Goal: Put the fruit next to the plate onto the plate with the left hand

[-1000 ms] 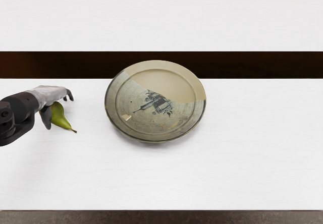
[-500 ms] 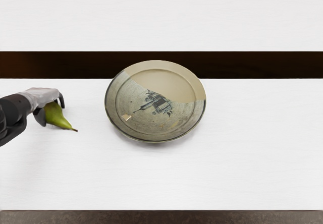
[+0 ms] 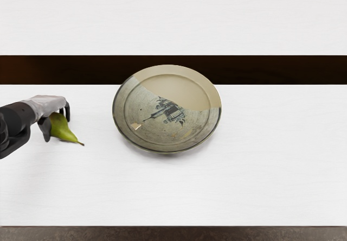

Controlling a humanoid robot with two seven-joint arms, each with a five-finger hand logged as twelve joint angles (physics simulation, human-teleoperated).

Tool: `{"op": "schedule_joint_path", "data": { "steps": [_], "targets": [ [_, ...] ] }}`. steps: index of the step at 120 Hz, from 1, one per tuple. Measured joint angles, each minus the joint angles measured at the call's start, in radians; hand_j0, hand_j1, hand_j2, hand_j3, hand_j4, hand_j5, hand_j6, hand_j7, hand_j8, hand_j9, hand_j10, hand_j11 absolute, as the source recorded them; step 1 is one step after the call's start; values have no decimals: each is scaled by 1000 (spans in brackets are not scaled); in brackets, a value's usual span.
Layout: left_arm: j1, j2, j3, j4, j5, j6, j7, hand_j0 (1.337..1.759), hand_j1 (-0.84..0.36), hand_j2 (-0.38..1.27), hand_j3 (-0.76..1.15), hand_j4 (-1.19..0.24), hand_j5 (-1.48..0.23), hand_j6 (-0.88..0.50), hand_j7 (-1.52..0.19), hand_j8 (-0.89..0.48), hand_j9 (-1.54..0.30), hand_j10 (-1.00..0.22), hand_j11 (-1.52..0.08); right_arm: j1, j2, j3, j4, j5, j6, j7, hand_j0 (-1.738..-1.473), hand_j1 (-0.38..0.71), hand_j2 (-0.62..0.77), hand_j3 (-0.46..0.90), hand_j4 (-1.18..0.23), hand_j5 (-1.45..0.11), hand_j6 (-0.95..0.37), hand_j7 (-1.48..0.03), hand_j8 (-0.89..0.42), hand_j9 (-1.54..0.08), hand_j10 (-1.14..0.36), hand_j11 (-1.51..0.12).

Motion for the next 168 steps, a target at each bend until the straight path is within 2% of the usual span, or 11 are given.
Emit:
{"op": "schedule_joint_path", "data": {
  "steps": [30, 49, 56, 78, 84, 91, 94, 105, 129, 139, 168],
  "targets": [
    [-18, 4, -9, -7, -6, -4, 0, 1654, -159, 317, 0, -580, -906, -416, -916, -513, -920, -689, -920, 1, 0, 0, 0, 0, 0, 0, -1658, -349, 0, 0, 0, 0, 0, 0, 0, 0, 0, 0],
    [-91, 2, -13, -13, -32, -18, 0, 1655, -174, 385, 0, -570, -910, -406, -912, -498, -923, -690, -923, 1, 0, 0, 0, 0, 0, 0, -1658, -349, 0, 0, 0, 0, 0, 0, 0, 0, 0, 0],
    [-120, -1, -14, -14, -48, -30, 0, 1654, -177, 317, 0, -568, -911, -404, -911, -490, -922, -690, -922, 1, 0, 0, 0, 0, 0, 0, -1658, -349, 0, 0, 0, 0, 0, 0, 0, 0, 0, 0],
    [-188, -17, -15, -15, -102, -49, 0, 1654, -231, 453, 0, -548, -921, -383, -909, -469, -922, -676, -924, 2, 0, 0, -1, 0, 0, 0, -1658, -349, 0, 0, 0, 0, 0, 0, 0, 0, 0, 0],
    [-207, -25, -15, -15, -118, -50, 0, 1654, -237, 418, 0, -542, -924, -375, -909, -462, -922, -666, -924, 2, 0, 0, -1, 0, 0, 0, -1658, -349, 0, 0, 0, 0, 0, 0, 0, 0, 0, 0],
    [-232, -40, -15, -15, -139, -53, 0, 1654, -252, 465, 0, -532, -930, -368, -909, -460, -921, -665, -923, 2, 0, 0, -1, 0, 0, 0, -1658, -349, 0, 0, 0, 0, 0, 0, 0, 0, 0, 0],
    [-241, -46, -15, -15, -146, -52, 0, 1654, -242, 417, 0, -531, -930, -367, -909, -456, -921, -659, -924, 2, 0, 0, -1, 0, 0, 0, -1658, -349, 0, 0, 0, 0, 0, 0, 0, 0, 0, 0],
    [-246, -66, -27, -15, -165, -51, 0, 1653, -171, 300, 0, -571, -926, -407, -909, -492, -925, -675, -927, 2, 0, 0, -2, 0, 0, 0, -1658, -349, 0, 0, 0, 0, 0, 0, 0, 0, 0, 0],
    [-275, -167, -78, -15, -180, -54, 0, 1653, -218, 433, 0, -561, -927, -395, -913, -473, -924, -687, -924, 2, 0, 1, -2, 0, 0, 0, -1658, -349, 0, 0, 0, 0, 0, 0, 0, 0, 0, 0],
    [-293, -218, -86, -15, -181, -58, 0, 1654, -191, 347, 0, -566, -922, -398, -910, -480, -920, -682, -922, 2, 0, 1, -2, 0, 0, 0, -1658, -349, 0, 0, 0, 0, 0, 0, 0, 0, 0, 0],
    [-293, -255, -94, -14, -177, -60, 0, 1654, -182, 347, 0, -579, -921, -410, -913, -492, -918, -687, -918, 2, 0, 2, -2, 1, -1, 0, -1658, -349, 0, 0, 0, 0, 0, 0, 0, 0, 0, 0]
  ]
}}
